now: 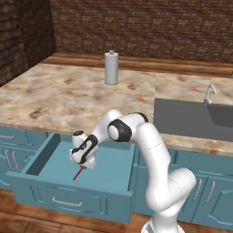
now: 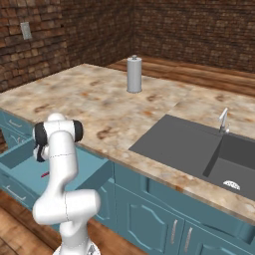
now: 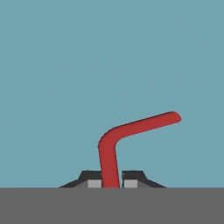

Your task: Take a straw from the drawer in front and place it inside the glass cup on the dining counter.

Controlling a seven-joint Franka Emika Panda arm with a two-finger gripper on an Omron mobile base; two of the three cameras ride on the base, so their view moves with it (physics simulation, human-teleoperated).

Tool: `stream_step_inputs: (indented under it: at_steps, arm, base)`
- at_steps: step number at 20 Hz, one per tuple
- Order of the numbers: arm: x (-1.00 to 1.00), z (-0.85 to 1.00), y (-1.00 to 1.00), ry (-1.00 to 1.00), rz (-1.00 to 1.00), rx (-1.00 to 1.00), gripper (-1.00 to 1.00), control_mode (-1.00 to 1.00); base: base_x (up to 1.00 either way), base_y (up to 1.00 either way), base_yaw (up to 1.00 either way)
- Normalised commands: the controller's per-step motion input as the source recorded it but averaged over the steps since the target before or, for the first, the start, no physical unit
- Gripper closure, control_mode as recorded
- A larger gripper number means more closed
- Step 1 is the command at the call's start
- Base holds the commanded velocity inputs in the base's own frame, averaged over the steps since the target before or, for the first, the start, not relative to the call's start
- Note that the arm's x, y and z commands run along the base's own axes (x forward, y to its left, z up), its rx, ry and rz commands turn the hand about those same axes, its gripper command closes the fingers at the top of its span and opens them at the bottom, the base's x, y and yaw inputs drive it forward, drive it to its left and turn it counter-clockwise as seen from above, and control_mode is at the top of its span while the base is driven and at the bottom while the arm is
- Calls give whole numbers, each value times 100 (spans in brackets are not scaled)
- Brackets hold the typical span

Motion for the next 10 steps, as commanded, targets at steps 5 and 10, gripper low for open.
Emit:
stream_step_inputs:
  at_steps: [5,10]
  arm:
    - [-23,10,-6,-7,0,4,100,-100]
    - [-29,74,-9,-15,0,7,100,-100]
  base:
    - [0,0,0]
    - [0,0,0]
